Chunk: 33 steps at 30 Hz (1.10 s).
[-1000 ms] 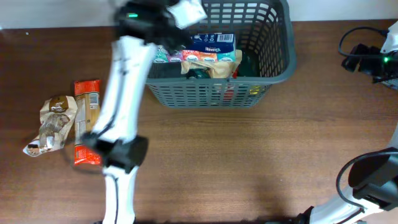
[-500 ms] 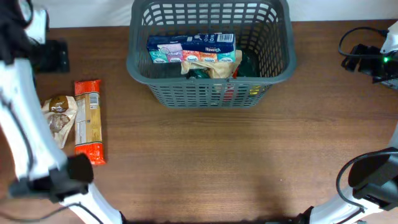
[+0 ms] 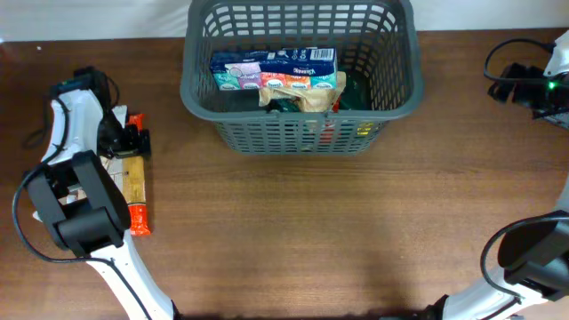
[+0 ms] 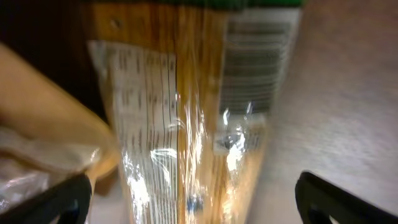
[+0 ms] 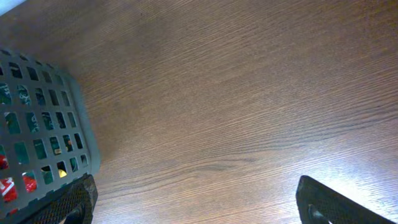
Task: Pack container
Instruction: 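Grasp the red-topped snack bar pack with the left gripper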
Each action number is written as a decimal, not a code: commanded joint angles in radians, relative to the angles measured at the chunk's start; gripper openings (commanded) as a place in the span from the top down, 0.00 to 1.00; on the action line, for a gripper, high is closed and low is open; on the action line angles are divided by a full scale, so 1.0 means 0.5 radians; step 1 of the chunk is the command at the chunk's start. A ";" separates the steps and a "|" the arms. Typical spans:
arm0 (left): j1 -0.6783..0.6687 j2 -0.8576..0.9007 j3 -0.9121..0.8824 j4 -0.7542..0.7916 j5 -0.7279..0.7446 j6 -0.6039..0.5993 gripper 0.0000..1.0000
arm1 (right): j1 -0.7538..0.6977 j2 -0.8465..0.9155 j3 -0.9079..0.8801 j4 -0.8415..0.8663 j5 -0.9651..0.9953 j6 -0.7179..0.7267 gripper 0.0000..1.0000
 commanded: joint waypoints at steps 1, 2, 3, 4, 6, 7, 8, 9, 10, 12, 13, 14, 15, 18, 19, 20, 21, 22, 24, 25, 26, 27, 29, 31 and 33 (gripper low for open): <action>0.005 -0.002 -0.175 0.156 -0.061 -0.019 0.01 | 0.002 -0.031 -0.006 0.002 -0.010 0.017 0.01; 0.005 0.001 -0.221 0.209 -0.061 -0.018 0.01 | 0.002 -0.031 -0.006 0.002 -0.010 0.017 0.01; 0.005 0.011 -0.286 0.274 -0.059 -0.018 0.01 | 0.002 -0.031 -0.006 0.003 -0.010 0.017 0.01; 0.005 0.021 -0.318 0.302 -0.054 -0.018 0.01 | 0.002 -0.031 -0.006 0.002 -0.010 0.017 0.01; 0.005 0.039 -0.367 0.336 -0.053 -0.019 0.02 | 0.002 -0.031 -0.006 0.002 -0.010 0.017 0.01; 0.005 0.050 -0.380 0.340 -0.051 -0.019 0.06 | 0.002 -0.031 -0.006 0.002 -0.010 0.017 0.01; 0.005 0.061 -0.386 0.340 -0.045 -0.019 0.11 | 0.002 -0.031 -0.006 0.002 -0.010 0.017 0.01; 0.005 0.075 -0.389 0.336 -0.036 -0.018 0.28 | 0.002 -0.031 -0.006 0.002 -0.010 0.017 0.01; 0.005 0.080 -0.389 0.328 -0.019 -0.018 0.50 | 0.002 -0.031 -0.006 0.002 -0.010 0.017 0.01; 0.005 0.080 -0.388 0.323 0.016 -0.018 0.91 | 0.002 -0.031 -0.006 0.002 -0.010 0.017 0.01; 0.005 0.078 -0.379 0.314 0.021 -0.018 0.98 | 0.002 -0.031 -0.006 0.002 -0.010 0.017 0.01; 0.005 0.078 -0.362 0.294 0.021 -0.018 0.98 | 0.002 -0.031 -0.006 0.002 -0.010 0.017 0.01; 0.005 0.078 -0.338 0.269 0.021 -0.018 0.98 | 0.002 -0.031 -0.006 0.002 -0.010 0.017 0.01; 0.008 0.078 -0.246 0.192 0.018 -0.018 0.98 | 0.002 -0.031 -0.006 0.003 -0.010 0.017 0.01; 0.008 0.078 -0.217 0.171 0.016 -0.018 0.92 | 0.002 -0.031 -0.006 0.002 -0.010 0.017 0.01; 0.008 0.078 -0.192 0.159 0.018 -0.018 0.72 | 0.002 -0.031 -0.006 0.002 -0.010 0.017 0.01; 0.008 0.078 -0.174 0.150 0.021 -0.018 0.66 | 0.002 -0.031 -0.006 0.002 -0.010 0.017 0.01; 0.007 0.078 -0.159 0.144 0.021 -0.018 0.69 | 0.002 -0.031 -0.006 0.002 -0.010 0.017 0.01; 0.006 0.078 -0.157 0.145 0.023 -0.019 0.98 | 0.002 -0.031 -0.006 0.002 -0.010 0.017 0.00; 0.005 0.078 -0.157 0.140 0.022 -0.019 0.98 | 0.002 -0.031 -0.006 0.002 -0.010 0.017 0.01; 0.005 0.078 -0.157 0.137 0.022 -0.019 0.98 | 0.002 -0.031 -0.006 0.002 -0.010 0.017 0.01; 0.005 0.078 -0.157 0.134 0.021 -0.018 0.98 | 0.002 -0.031 -0.006 0.002 -0.010 0.017 0.01; 0.005 0.078 -0.157 0.134 0.021 -0.018 0.78 | 0.002 -0.031 -0.006 0.002 -0.010 0.017 0.01; 0.005 0.079 -0.157 0.135 0.021 -0.019 0.36 | 0.002 -0.031 -0.006 0.002 -0.010 0.017 0.01; 0.005 0.079 -0.157 0.138 0.018 -0.018 0.22 | 0.002 -0.031 -0.006 0.002 -0.010 0.017 0.01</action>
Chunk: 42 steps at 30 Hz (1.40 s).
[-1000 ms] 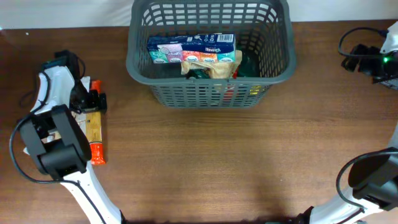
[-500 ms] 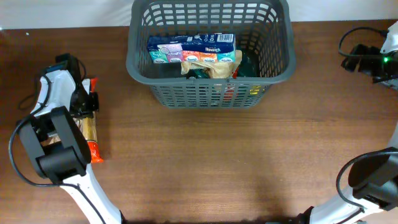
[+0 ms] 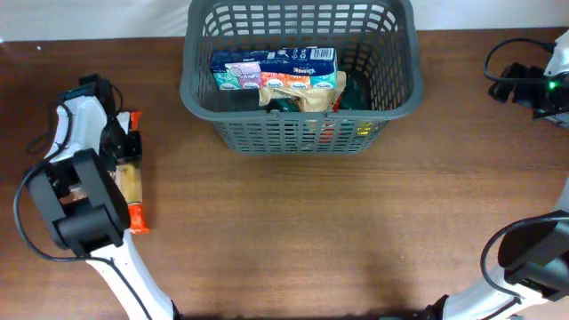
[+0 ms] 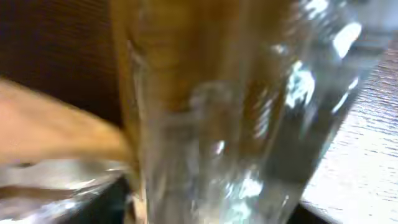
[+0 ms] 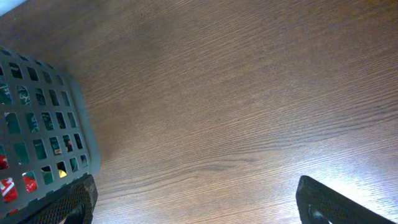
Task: Pack container
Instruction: 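Grasp the red-topped snack bar pack with the left gripper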
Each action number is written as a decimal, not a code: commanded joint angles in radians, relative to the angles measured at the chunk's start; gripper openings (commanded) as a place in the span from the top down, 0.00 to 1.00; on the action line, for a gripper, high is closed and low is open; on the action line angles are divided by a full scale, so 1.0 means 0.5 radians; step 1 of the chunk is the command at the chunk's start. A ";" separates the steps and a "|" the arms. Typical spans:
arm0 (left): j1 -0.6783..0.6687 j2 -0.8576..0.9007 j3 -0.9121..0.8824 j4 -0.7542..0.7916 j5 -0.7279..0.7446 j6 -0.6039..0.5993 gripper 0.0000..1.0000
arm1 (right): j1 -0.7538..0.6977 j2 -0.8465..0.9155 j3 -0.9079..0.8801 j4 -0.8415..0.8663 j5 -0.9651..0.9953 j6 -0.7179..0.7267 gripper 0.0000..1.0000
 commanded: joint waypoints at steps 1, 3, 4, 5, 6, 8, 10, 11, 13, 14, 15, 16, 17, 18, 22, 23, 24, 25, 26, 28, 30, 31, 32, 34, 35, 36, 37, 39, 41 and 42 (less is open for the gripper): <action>0.003 0.051 -0.014 0.004 0.022 -0.005 0.15 | 0.002 -0.031 -0.006 0.002 -0.010 0.017 0.01; 0.010 0.051 -0.014 0.004 -0.075 -0.005 0.06 | 0.002 -0.031 -0.006 0.002 -0.010 0.017 0.01; 0.016 0.051 -0.014 0.006 -0.107 -0.005 0.04 | 0.002 -0.031 -0.006 0.002 -0.010 0.017 0.01; 0.023 0.051 -0.014 0.008 -0.117 -0.005 0.01 | 0.002 -0.031 -0.006 0.002 -0.010 0.017 0.01; 0.031 0.051 -0.014 0.015 -0.113 -0.005 0.01 | 0.002 -0.031 -0.006 0.002 -0.010 0.017 0.01; 0.047 0.051 -0.014 0.022 -0.087 -0.006 0.01 | 0.002 -0.031 -0.006 0.002 -0.010 0.017 0.01; 0.051 0.050 -0.014 0.013 -0.063 -0.005 0.01 | 0.002 -0.031 -0.006 0.002 -0.010 0.017 0.01; 0.050 0.050 -0.014 0.006 -0.061 -0.005 0.01 | 0.002 -0.031 -0.006 0.002 -0.010 0.017 0.01; 0.041 0.050 -0.013 0.009 -0.064 -0.005 0.01 | 0.002 -0.031 -0.006 0.002 -0.010 0.017 0.01; 0.042 0.050 -0.005 0.013 -0.068 -0.005 0.00 | 0.002 -0.031 -0.006 0.002 -0.010 0.017 0.01; 0.042 0.050 0.008 0.015 -0.084 -0.005 0.01 | 0.002 -0.031 -0.006 0.002 -0.010 0.017 0.01; 0.042 0.050 0.023 0.022 -0.105 -0.005 0.01 | 0.002 -0.031 -0.006 0.002 -0.010 0.017 0.01; 0.042 0.050 0.050 0.030 -0.118 -0.005 0.01 | 0.002 -0.031 -0.006 0.002 -0.010 0.017 0.01; 0.042 0.050 0.081 0.031 -0.126 -0.005 0.01 | 0.002 -0.031 -0.006 0.002 -0.010 0.017 0.01; 0.023 0.050 0.262 -0.010 -0.124 -0.005 0.01 | 0.002 -0.031 -0.006 0.003 -0.010 0.017 0.01; 0.014 0.050 0.320 -0.034 -0.124 -0.005 0.01 | 0.002 -0.031 -0.006 0.002 -0.010 0.017 0.01; 0.006 0.050 0.385 -0.060 -0.124 -0.005 0.01 | 0.002 -0.031 -0.006 0.002 -0.010 0.017 0.01; -0.001 0.050 0.438 -0.085 -0.124 -0.005 0.01 | 0.002 -0.031 -0.006 0.002 -0.010 0.017 0.01; -0.008 0.050 0.491 -0.119 -0.124 -0.005 0.01 | 0.002 -0.031 -0.006 0.002 -0.010 0.017 0.01; -0.025 0.050 0.573 -0.174 -0.123 -0.006 0.01 | 0.002 -0.031 -0.006 0.002 -0.010 0.017 0.01; -0.046 0.050 0.600 -0.206 -0.099 -0.012 0.01 | 0.002 -0.031 -0.006 0.002 -0.010 0.017 0.01; -0.060 0.050 0.600 -0.221 -0.084 -0.013 0.01 | 0.002 -0.031 -0.006 0.002 -0.010 0.017 0.01; -0.076 0.052 0.599 -0.236 -0.075 -0.014 0.01 | 0.002 -0.031 -0.006 0.002 -0.010 0.017 0.01; -0.114 0.056 0.597 -0.243 -0.077 -0.020 0.01 | 0.002 -0.031 -0.006 0.002 -0.010 0.017 0.01; -0.133 0.056 0.598 -0.240 -0.077 -0.020 0.01 | 0.002 -0.031 -0.006 0.002 -0.010 0.017 0.01; -0.153 0.056 0.597 -0.235 -0.077 -0.020 0.01 | 0.002 -0.031 -0.006 0.002 -0.010 0.017 0.01; -0.169 0.057 0.598 -0.233 -0.076 -0.020 0.01 | 0.002 -0.031 -0.006 0.002 -0.010 0.017 0.01; -0.193 0.068 0.597 -0.227 -0.076 -0.033 0.01 | 0.002 -0.031 -0.006 0.002 -0.010 0.017 0.01; -0.198 0.092 0.597 -0.227 -0.078 -0.051 0.01 | 0.002 -0.031 -0.006 0.002 -0.010 0.017 0.01; -0.198 0.105 0.594 -0.227 -0.079 -0.058 0.01 | 0.002 -0.031 -0.006 0.002 -0.010 0.017 0.01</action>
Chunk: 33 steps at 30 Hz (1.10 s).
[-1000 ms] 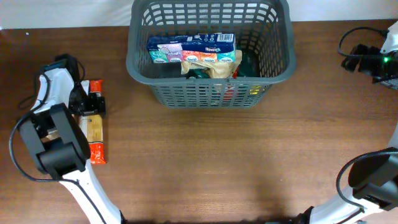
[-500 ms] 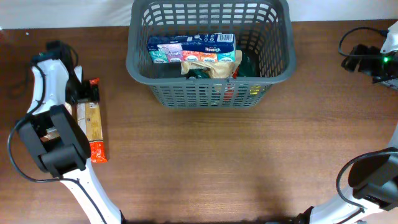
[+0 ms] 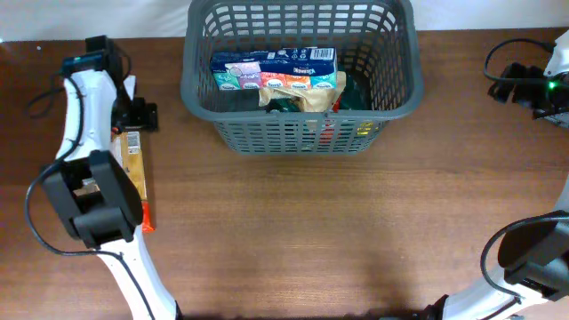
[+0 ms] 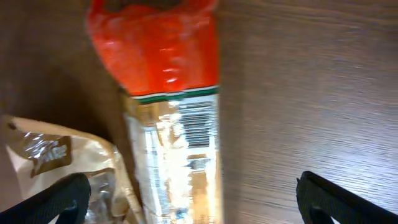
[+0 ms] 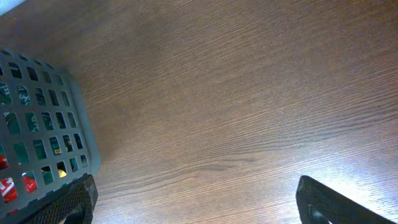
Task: Pack container
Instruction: 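Grasp the red-topped snack bar pack with the left gripper, then carry the snack bar pack into the basket and release it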
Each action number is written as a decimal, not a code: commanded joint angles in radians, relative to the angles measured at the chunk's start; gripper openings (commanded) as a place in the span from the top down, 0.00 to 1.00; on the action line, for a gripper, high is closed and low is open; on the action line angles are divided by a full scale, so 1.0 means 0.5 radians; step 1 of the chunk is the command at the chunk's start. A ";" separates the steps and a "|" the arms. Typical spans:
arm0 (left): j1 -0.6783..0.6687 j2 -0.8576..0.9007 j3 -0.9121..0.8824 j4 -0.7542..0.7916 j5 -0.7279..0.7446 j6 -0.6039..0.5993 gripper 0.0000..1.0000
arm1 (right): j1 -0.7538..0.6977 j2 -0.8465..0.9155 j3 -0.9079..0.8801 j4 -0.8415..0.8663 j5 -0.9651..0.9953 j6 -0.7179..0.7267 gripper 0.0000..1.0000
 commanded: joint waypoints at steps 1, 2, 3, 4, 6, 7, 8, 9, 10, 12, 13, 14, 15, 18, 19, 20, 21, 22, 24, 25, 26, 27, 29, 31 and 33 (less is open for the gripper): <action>0.010 0.077 0.008 0.007 0.015 -0.051 0.01 | 0.002 -0.031 -0.006 0.002 -0.010 0.018 0.01; 0.018 0.091 -0.002 0.013 0.014 -0.057 0.01 | 0.002 -0.031 -0.006 0.002 -0.010 0.018 0.01; 0.024 0.106 -0.017 0.023 0.014 -0.057 0.01 | 0.002 -0.031 -0.006 0.002 -0.010 0.018 0.01; 0.034 0.116 -0.028 0.028 0.014 -0.057 0.01 | 0.002 -0.031 -0.006 0.002 -0.010 0.018 0.01; 0.050 0.149 -0.051 0.043 0.015 -0.057 0.01 | 0.002 -0.031 -0.006 0.002 -0.010 0.018 0.01; 0.060 0.179 -0.053 0.044 0.014 -0.057 0.01 | 0.002 -0.031 -0.006 0.002 -0.010 0.018 0.01; 0.068 0.192 -0.053 0.043 0.015 -0.057 0.01 | 0.002 -0.031 -0.006 0.002 -0.010 0.018 0.01; 0.075 0.212 -0.055 0.044 0.014 -0.056 0.01 | 0.002 -0.031 -0.006 0.002 -0.010 0.018 0.01; 0.081 0.231 -0.057 0.049 0.014 -0.056 0.01 | 0.002 -0.031 -0.006 0.002 -0.010 0.018 0.01; 0.081 0.246 -0.061 0.064 0.014 -0.056 0.01 | 0.002 -0.031 -0.006 0.002 -0.010 0.018 0.01; 0.081 0.252 -0.067 0.075 0.014 -0.056 0.01 | 0.002 -0.031 -0.006 0.002 -0.010 0.018 0.01; 0.081 0.263 -0.077 0.089 0.015 -0.056 0.01 | 0.002 -0.031 -0.006 0.002 -0.010 0.018 0.01; 0.081 0.275 -0.082 0.092 0.014 -0.056 0.01 | 0.002 -0.031 -0.006 0.002 -0.010 0.018 0.01; 0.083 0.343 -0.089 0.093 0.012 -0.056 0.01 | 0.002 -0.031 -0.006 0.002 -0.010 0.018 0.01; 0.085 0.372 -0.089 0.089 0.014 -0.057 0.01 | 0.002 -0.031 -0.006 0.002 -0.010 0.018 0.01; 0.085 0.394 -0.089 0.085 0.014 -0.057 0.01 | 0.002 -0.031 -0.006 0.002 -0.010 0.018 0.01; 0.086 0.417 -0.089 0.081 0.014 -0.057 0.01 | 0.002 -0.031 -0.006 0.002 -0.010 0.018 0.01; 0.089 0.445 -0.089 0.079 0.014 -0.057 0.00 | 0.002 -0.031 -0.006 0.002 -0.010 0.018 0.01; 0.088 0.490 -0.089 0.073 0.015 -0.057 0.06 | 0.002 -0.031 -0.006 0.002 -0.010 0.018 0.01; 0.088 0.506 -0.089 0.072 0.016 -0.057 0.10 | 0.002 -0.031 -0.006 0.002 -0.010 0.018 0.01; 0.088 0.509 -0.089 0.068 0.016 -0.057 0.24 | 0.002 -0.031 -0.006 0.002 -0.010 0.018 0.01; 0.088 0.511 -0.089 0.067 0.016 -0.057 0.51 | 0.002 -0.031 -0.006 0.002 -0.010 0.018 0.01; 0.088 0.502 -0.081 0.060 0.014 -0.056 0.92 | 0.002 -0.031 -0.006 0.002 -0.010 0.018 0.01; 0.088 0.500 -0.055 0.033 0.014 -0.056 0.98 | 0.002 -0.031 -0.006 0.002 -0.010 0.018 0.01; 0.088 0.500 0.003 -0.021 0.013 -0.055 0.98 | 0.002 -0.031 -0.006 0.002 -0.010 0.018 0.01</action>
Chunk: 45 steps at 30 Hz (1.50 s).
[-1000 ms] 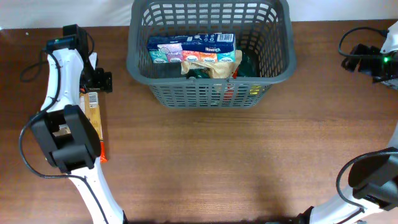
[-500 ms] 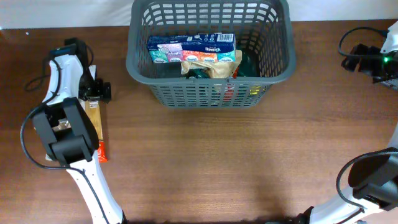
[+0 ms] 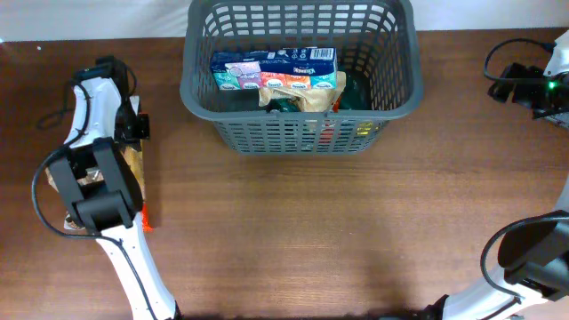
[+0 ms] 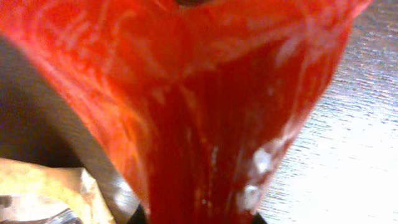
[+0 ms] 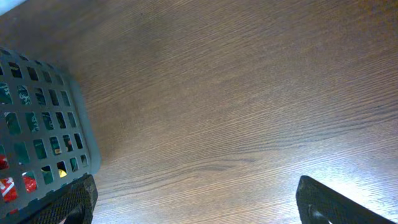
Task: Pack container
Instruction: 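Carry the snack bar pack into the basket and release it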
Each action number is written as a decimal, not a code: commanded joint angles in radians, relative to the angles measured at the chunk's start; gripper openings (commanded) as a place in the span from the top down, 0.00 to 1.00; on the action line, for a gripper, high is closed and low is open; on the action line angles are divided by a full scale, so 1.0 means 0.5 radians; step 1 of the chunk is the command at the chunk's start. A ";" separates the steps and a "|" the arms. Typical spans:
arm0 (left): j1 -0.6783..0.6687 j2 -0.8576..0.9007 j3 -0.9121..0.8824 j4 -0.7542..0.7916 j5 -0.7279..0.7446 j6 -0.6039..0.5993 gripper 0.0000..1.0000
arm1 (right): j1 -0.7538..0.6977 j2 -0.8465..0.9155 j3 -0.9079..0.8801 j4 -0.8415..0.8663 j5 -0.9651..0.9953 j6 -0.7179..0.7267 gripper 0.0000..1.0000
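Note:
A long clear packet of pasta with orange-red ends [image 3: 133, 173] lies on the table at the far left. Its far end [image 4: 205, 106] fills the left wrist view. My left gripper [image 3: 135, 126] is down on that end. Dark fingertips [image 4: 142, 216] press close against both sides of the red wrap, so it is shut on the packet. The grey basket [image 3: 302, 133] stands at the back middle and holds a tissue pack [image 3: 274, 67] and other packets. My right gripper [image 5: 199, 211] hangs open over bare wood, to the right of the basket wall [image 5: 43, 124].
A beige crinkled bag [image 4: 37, 190] lies right beside the pasta packet, on its left. Cables and the right arm [image 3: 533, 80] sit at the back right corner. Brown wood table [image 3: 338, 240] spreads in front of the basket.
My left gripper was open and higher, with the packet's orange end and barcode below it. Now it is low on that orange end and the jaws have closed in on it. The right arm has not moved.
My left gripper first hung open just above the packet's middle, then sat very close on the clear wrap. Later it was higher and further back, still open, over the orange end. Now it is shut on that end. The packet lies where it was.

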 commanded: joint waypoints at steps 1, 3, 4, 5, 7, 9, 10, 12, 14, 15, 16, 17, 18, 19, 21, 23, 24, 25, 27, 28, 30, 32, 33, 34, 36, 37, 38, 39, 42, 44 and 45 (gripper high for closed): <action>0.016 0.190 0.031 -0.063 0.041 -0.012 0.98 | 0.002 -0.031 -0.006 0.002 -0.010 0.017 0.01; 0.014 0.190 0.161 -0.184 0.059 -0.013 0.98 | 0.002 -0.031 -0.006 0.002 -0.010 0.017 0.01; 0.011 0.190 0.249 -0.261 0.084 -0.011 0.98 | 0.002 -0.031 -0.006 0.002 -0.010 0.017 0.01; 0.009 0.190 0.383 -0.346 0.101 -0.010 0.99 | 0.002 -0.031 -0.006 0.002 -0.010 0.017 0.01; 0.002 0.190 0.642 -0.470 0.098 0.025 0.98 | 0.002 -0.031 -0.006 0.002 -0.010 0.017 0.01; -0.008 0.190 0.988 -0.587 0.098 0.048 0.98 | 0.002 -0.031 -0.006 0.002 -0.010 0.017 0.01; -0.011 0.190 1.107 -0.621 0.099 0.048 0.99 | 0.002 -0.031 -0.006 0.002 -0.010 0.017 0.01; -0.043 0.189 1.518 -0.714 0.105 0.082 0.98 | 0.002 -0.031 -0.006 0.002 -0.010 0.017 0.01; -0.102 0.189 2.013 -0.729 0.154 0.233 0.99 | 0.002 -0.031 -0.006 0.002 -0.010 0.017 0.01; -0.133 0.189 2.190 -0.716 0.171 0.295 0.98 | 0.002 -0.031 -0.006 0.002 -0.010 0.017 0.01; -0.164 0.150 2.212 -0.646 0.208 0.384 0.99 | 0.002 -0.031 -0.006 0.002 -0.010 0.017 0.01; -0.205 0.056 2.187 -0.551 0.274 0.499 0.99 | 0.002 -0.031 -0.006 0.002 -0.010 0.017 0.01; -0.250 0.007 2.189 -0.484 0.328 0.597 0.99 | 0.002 -0.031 -0.006 0.002 -0.010 0.017 0.01; -0.314 -0.056 2.199 -0.401 0.388 0.709 0.98 | 0.002 -0.031 -0.006 0.002 -0.010 0.017 0.01; -0.436 -0.145 2.209 -0.280 0.463 0.896 0.98 | 0.002 -0.031 -0.006 0.002 -0.010 0.017 0.01; -0.649 -0.232 2.209 -0.137 0.481 1.303 0.99 | 0.002 -0.031 -0.006 0.002 -0.010 0.017 0.01; -0.721 -0.253 2.209 -0.117 0.481 1.465 0.99 | 0.002 -0.031 -0.006 0.002 -0.010 0.017 0.01; -0.809 -0.266 2.209 -0.101 0.472 1.672 0.98 | 0.002 -0.031 -0.006 0.002 -0.010 0.017 0.01; -0.954 -0.278 2.209 -0.100 0.422 1.994 0.98 | 0.002 -0.031 -0.006 0.002 -0.010 0.017 0.01; -1.031 -0.278 2.209 -0.101 0.385 2.145 0.99 | 0.002 -0.031 -0.006 0.002 -0.010 0.017 0.01; -1.147 -0.278 2.200 -0.127 0.393 2.333 0.99 | 0.002 -0.031 -0.006 0.002 -0.010 0.017 0.01; -1.211 -0.277 2.174 -0.181 0.529 2.417 0.99 | 0.002 -0.031 -0.006 0.002 -0.010 0.017 0.01; -1.242 -0.272 2.129 -0.259 0.716 2.512 0.99 | 0.002 -0.031 -0.006 0.002 -0.010 0.017 0.01; -1.250 -0.266 2.098 -0.290 0.771 2.527 0.98 | 0.002 -0.031 -0.006 0.002 -0.010 0.017 0.01; -1.257 -0.262 2.010 -0.320 0.797 2.522 0.99 | 0.002 -0.031 -0.006 0.002 -0.010 0.017 0.01; -1.259 -0.262 1.938 -0.322 0.800 2.497 0.98 | 0.002 -0.031 -0.006 0.002 -0.010 0.017 0.01; -1.260 -0.262 1.856 -0.318 0.804 2.474 0.99 | 0.002 -0.031 -0.006 0.002 -0.010 0.017 0.01; -1.267 -0.262 1.687 -0.297 0.803 2.425 0.98 | 0.002 -0.031 -0.006 0.002 -0.010 0.017 0.01; -1.282 -0.262 1.398 -0.210 0.801 2.320 0.98 | 0.002 -0.031 -0.006 0.002 -0.010 0.017 0.01; -1.296 -0.262 1.238 -0.136 0.777 2.232 0.99 | 0.002 -0.031 -0.006 0.002 -0.010 0.017 0.01; -1.305 -0.262 1.168 -0.094 0.734 2.175 0.98 | 0.002 -0.031 -0.006 0.002 -0.010 0.017 0.01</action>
